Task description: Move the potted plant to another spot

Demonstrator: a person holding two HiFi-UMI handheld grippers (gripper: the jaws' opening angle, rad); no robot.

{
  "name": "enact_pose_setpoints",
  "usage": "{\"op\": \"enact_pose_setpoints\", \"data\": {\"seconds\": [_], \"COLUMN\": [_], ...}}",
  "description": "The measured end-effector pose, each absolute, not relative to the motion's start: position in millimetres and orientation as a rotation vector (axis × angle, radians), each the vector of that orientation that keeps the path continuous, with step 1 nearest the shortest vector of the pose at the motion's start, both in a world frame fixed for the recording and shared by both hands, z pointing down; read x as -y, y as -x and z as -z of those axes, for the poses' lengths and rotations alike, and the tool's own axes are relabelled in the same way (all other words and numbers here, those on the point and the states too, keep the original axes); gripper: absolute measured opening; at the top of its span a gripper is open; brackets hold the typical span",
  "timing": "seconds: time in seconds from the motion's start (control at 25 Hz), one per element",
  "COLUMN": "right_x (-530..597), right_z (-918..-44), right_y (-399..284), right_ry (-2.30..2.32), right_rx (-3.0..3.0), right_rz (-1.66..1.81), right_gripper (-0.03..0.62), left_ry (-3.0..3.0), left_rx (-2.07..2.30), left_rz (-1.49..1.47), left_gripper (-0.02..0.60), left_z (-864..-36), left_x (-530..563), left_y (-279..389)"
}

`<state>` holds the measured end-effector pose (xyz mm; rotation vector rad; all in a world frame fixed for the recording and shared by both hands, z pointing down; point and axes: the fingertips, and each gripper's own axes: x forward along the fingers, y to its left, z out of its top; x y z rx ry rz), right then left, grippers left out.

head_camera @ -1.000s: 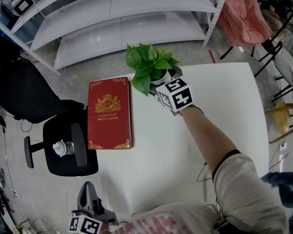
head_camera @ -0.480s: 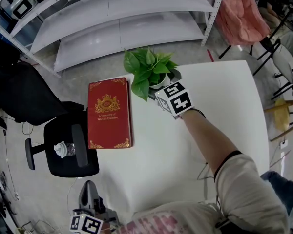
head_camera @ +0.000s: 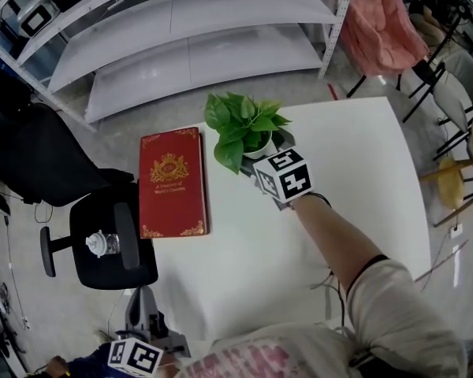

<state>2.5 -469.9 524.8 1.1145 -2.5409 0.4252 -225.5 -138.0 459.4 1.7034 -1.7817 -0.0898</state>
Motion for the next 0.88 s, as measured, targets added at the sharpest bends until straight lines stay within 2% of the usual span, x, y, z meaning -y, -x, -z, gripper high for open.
{"op": "enact_pose_setpoints", "data": {"seconds": [0.88], "right_x": [380.5], "right_z": [-500.6], "right_y": [-59.6], "right_ry": [-1.216], "right_rx": [2.514], "right_rz": [-0.479], "right_gripper": [0.506], "left_ry": [-1.868], "left_rx": [1.657], "left_rz": [0.199], "left_gripper": [0.003], "left_z": [-438.2], "left_x": [178.1], "left_y": [195.0]}}
